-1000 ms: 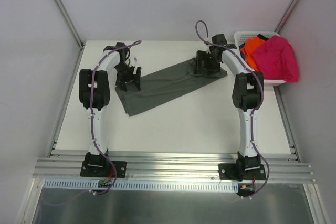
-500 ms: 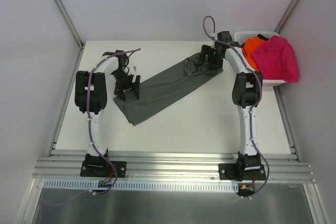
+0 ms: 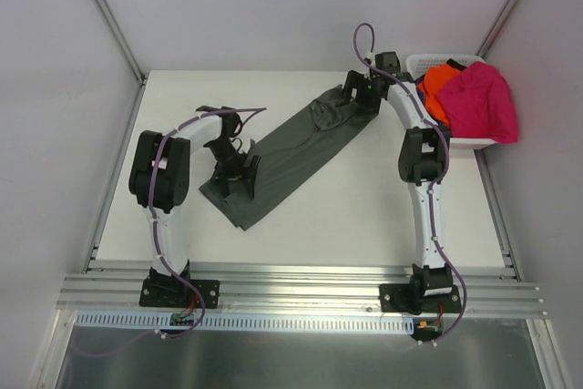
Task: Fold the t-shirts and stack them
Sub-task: Fold the tshirt
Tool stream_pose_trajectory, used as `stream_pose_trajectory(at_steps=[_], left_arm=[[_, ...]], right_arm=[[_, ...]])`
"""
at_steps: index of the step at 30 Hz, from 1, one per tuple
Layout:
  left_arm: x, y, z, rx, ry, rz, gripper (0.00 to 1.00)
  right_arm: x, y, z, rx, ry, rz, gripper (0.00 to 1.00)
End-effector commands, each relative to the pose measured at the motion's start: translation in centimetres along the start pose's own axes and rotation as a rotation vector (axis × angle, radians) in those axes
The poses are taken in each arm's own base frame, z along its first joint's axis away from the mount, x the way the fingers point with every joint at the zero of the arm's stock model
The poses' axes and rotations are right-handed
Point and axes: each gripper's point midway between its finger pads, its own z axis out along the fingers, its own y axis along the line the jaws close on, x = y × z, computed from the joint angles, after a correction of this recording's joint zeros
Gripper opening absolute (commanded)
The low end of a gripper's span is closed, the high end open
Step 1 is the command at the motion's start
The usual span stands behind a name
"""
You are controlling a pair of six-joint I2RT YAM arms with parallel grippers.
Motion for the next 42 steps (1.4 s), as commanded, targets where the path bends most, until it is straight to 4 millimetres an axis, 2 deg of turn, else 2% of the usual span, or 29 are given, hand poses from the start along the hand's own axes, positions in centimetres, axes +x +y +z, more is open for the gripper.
stream_pose_trajectory(at_steps=[1,5,8,10,14,16,17,20,21,25,29,34,37,42], left_arm=[[2.3,-2.6,-1.4,0.041,0.001,0.058,0.8],[3.2,-3.2,-1.0,0.026,0.005,0.092,0.81],[2.3,-2.7,-2.0,-0.035,-0.045,0.114,0.81],[0.9,-2.8,-3.2,-0.069,-0.1,0.133,0.81],[-2.4,-2.9,-5.6,-0.127,-0.204,0.175,0.82],[-3.5,-2.8,-6.2,-0.148,-0.229,0.196,0.82],[-4.1,-2.3,-6.2,-0.175,-0.231,0.196,0.82],[-5.7,-1.6,-7.0,-0.19,-0.272,0.191,0.82],[-6.3,-0.9,-6.8,-0.195,-0.273,0.175,0.82],[-8.0,1.3,-6.4,-0.175,-0.27,0.117,0.82],[-11.0,3.4,-6.6,-0.184,-0.295,0.088,0.82],[-12.3,4.6,-6.1,-0.163,-0.294,0.055,0.82],[-11.7,4.8,-5.5,-0.141,-0.269,0.041,0.81],[-9.0,4.5,-4.1,-0.1,-0.192,0.011,0.81]], right_arm=[[-1.8,2.2,0.0,-0.068,-0.052,0.003,0.88],[-2.5,3.1,0.1,-0.084,-0.075,-0.008,0.89],[-2.6,3.8,-0.5,-0.093,-0.077,-0.02,0.89],[-2.7,4.1,-1.1,-0.097,-0.077,-0.033,0.89],[-3.7,5.0,-4.2,-0.097,-0.107,-0.048,0.9],[-3.9,5.2,-5.4,-0.091,-0.117,-0.054,0.91],[-4.0,5.8,-6.6,-0.093,-0.124,-0.062,0.91],[-3.6,6.6,-8.4,-0.097,-0.118,-0.064,0.91],[-3.0,7.2,-9.4,-0.099,-0.112,-0.064,0.91],[-0.3,8.7,-11.0,-0.115,-0.055,-0.049,0.91],[3.6,10.7,-10.8,-0.131,0.028,-0.069,0.91],[7.0,11.7,-9.0,-0.12,0.105,-0.095,0.91],[7.8,12.1,-8.1,-0.118,0.127,-0.119,0.91],[8.7,11.2,-6.2,-0.093,0.159,-0.118,0.91]])
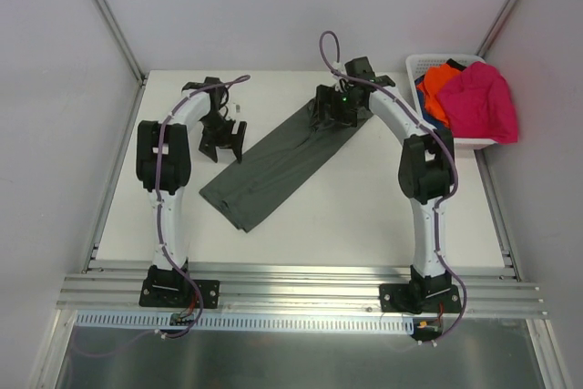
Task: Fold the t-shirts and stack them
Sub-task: Fold the tshirt
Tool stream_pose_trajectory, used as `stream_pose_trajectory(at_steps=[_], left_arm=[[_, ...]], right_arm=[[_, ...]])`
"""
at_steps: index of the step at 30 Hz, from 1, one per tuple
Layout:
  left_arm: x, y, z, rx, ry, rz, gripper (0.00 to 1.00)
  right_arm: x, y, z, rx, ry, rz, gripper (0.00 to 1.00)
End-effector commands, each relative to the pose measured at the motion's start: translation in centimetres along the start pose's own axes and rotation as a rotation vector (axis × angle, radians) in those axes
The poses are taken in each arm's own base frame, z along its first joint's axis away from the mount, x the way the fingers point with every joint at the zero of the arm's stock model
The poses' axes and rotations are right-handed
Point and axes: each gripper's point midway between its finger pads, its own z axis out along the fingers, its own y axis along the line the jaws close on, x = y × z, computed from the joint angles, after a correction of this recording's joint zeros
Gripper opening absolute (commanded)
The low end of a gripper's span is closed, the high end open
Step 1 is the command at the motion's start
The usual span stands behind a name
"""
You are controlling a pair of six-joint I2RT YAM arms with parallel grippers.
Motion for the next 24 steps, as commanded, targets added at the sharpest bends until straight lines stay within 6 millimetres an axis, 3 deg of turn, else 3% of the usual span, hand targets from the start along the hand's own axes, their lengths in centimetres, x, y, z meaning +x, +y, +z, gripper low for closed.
stream_pose_trajectory(at_steps=[1,4,9,16,24], left_arm=[[2.7,-1.2,-0.8,0.053,0.065,-0.009,0.81],[4.8,-1.8,-0.7,0.076,0.11,-0.022,0.81],[6.7,-2.5,-0.6,0.099,0.148,-0.039,0.81],[9.8,-4.3,-1.5,0.113,0.179,-0.016,0.81],[14.0,-6.7,-1.8,0.165,0.246,0.014,0.79]], right_arm=[[-0.2,-1.1,0.5,0.017,0.006,-0.002,0.91],[0.8,-1.8,0.9,0.024,0.035,0.009,0.91],[1.6,-3.0,1.1,0.035,0.059,0.045,0.91],[0.5,-5.6,2.4,0.059,0.054,0.078,0.91],[-1.5,-6.0,4.2,0.037,0.022,0.097,0.91]])
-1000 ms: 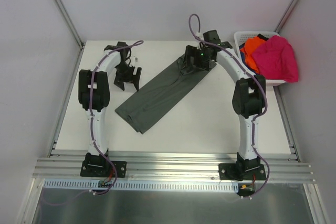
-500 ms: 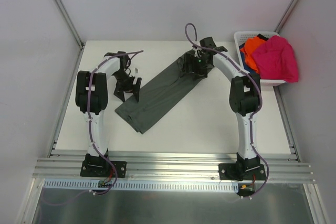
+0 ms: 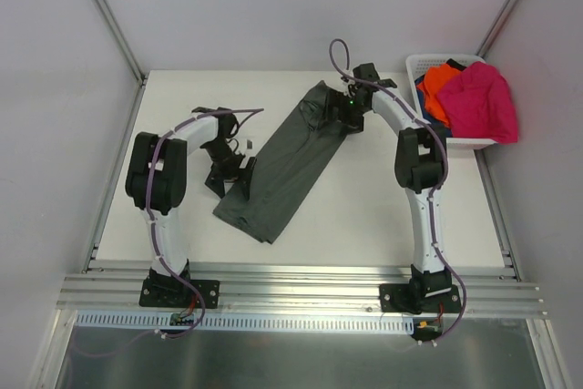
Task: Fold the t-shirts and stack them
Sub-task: Fold the tshirt
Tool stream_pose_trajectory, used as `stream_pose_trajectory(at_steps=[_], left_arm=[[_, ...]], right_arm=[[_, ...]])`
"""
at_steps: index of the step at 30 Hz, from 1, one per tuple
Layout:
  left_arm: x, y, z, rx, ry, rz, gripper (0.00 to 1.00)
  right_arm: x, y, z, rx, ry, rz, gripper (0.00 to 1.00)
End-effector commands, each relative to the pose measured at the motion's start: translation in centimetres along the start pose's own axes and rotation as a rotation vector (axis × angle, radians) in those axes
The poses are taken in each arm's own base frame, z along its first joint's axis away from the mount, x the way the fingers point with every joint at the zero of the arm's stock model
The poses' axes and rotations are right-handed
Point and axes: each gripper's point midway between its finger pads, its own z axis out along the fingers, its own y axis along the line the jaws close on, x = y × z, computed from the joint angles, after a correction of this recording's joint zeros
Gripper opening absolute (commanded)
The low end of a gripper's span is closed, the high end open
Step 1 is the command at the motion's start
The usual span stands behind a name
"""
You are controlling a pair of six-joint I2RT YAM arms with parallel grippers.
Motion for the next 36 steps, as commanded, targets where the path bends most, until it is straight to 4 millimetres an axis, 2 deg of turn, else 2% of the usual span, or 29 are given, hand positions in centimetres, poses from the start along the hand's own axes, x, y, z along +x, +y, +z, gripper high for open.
stream_pose_trajectory(at_steps=[1,7,13,19,24,31,36], left_arm=[[2.5,-1.8,-1.0,0.051,0.017,-0.004,0.79],[4.7,-3.9,-0.3,0.093,0.06,0.032,0.79],[5.1,-6.7,0.4,0.1,0.086,0.123,0.79],[5.0,-8.5,1.1,0.091,0.103,0.196,0.79],[5.8,-10.7,2.0,0.08,0.13,0.277,0.79],[6.8,-11.9,2.9,0.055,0.16,0.349,0.8],[7.2,-11.0,2.8,0.003,0.155,0.367,0.81]], right_arm=[[-1.4,0.6,0.3,-0.015,-0.031,-0.005,0.91],[-2.2,0.6,0.8,-0.029,-0.046,-0.005,0.91],[-3.3,0.9,1.5,-0.04,-0.071,-0.015,0.91],[-4.0,1.6,2.2,-0.061,-0.088,-0.02,0.91],[-5.0,2.2,2.6,-0.075,-0.114,-0.03,0.92],[-6.1,2.6,2.9,-0.086,-0.147,-0.049,0.92],[-6.2,2.5,2.7,-0.082,-0.151,-0.064,0.92]])
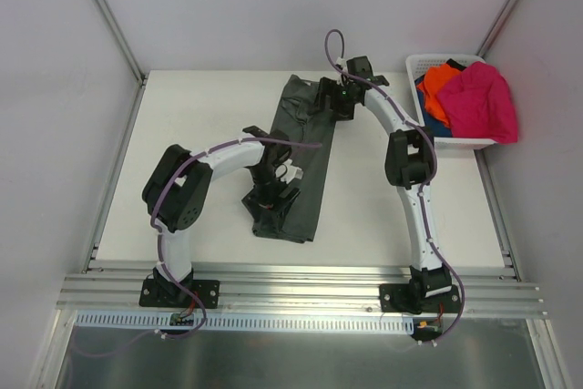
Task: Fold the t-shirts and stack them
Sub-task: Fold the tshirt
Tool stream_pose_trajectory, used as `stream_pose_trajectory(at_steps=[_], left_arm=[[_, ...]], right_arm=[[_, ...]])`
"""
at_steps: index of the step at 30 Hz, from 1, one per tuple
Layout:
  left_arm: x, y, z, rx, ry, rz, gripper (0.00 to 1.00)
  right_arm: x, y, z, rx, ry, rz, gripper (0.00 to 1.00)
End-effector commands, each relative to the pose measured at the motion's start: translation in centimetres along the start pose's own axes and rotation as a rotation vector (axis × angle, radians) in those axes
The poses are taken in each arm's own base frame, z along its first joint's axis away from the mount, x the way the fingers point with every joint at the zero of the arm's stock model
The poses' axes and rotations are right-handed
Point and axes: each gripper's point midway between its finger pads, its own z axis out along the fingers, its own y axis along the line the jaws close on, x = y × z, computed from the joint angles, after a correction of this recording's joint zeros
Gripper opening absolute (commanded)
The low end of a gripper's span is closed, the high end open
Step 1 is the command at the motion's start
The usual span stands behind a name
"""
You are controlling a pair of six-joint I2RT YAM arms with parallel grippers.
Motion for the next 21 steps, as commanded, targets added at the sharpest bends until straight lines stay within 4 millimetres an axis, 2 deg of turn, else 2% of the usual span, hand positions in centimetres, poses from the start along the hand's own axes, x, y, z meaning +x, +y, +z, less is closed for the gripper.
stream_pose_trajectory(at_steps=[1,7,11,16,21], left_arm=[[0.7,0.6,-0.7,-0.046,0.007,0.006,0.81],[1.9,0.7,-0.9,-0.052,-0.001,0.008,0.81],[1.9,0.8,-0.9,-0.058,-0.003,0.015,0.81],[1.8,0.6,-0.5,-0.034,0.009,0.007,0.81],[0.7,0.3,-0.5,-0.018,0.005,0.007,0.81]], right_arm=[[-1.0,0.9,-0.5,-0.013,-0.026,-0.031,0.92],[-2.3,0.1,-2.2,-0.009,-0.062,-0.03,0.92],[-2.4,-0.5,-1.8,0.002,-0.065,-0.034,0.92],[-2.4,0.9,-0.9,-0.017,-0.07,-0.061,0.92],[-1.9,2.9,0.1,-0.046,-0.066,-0.088,0.92]])
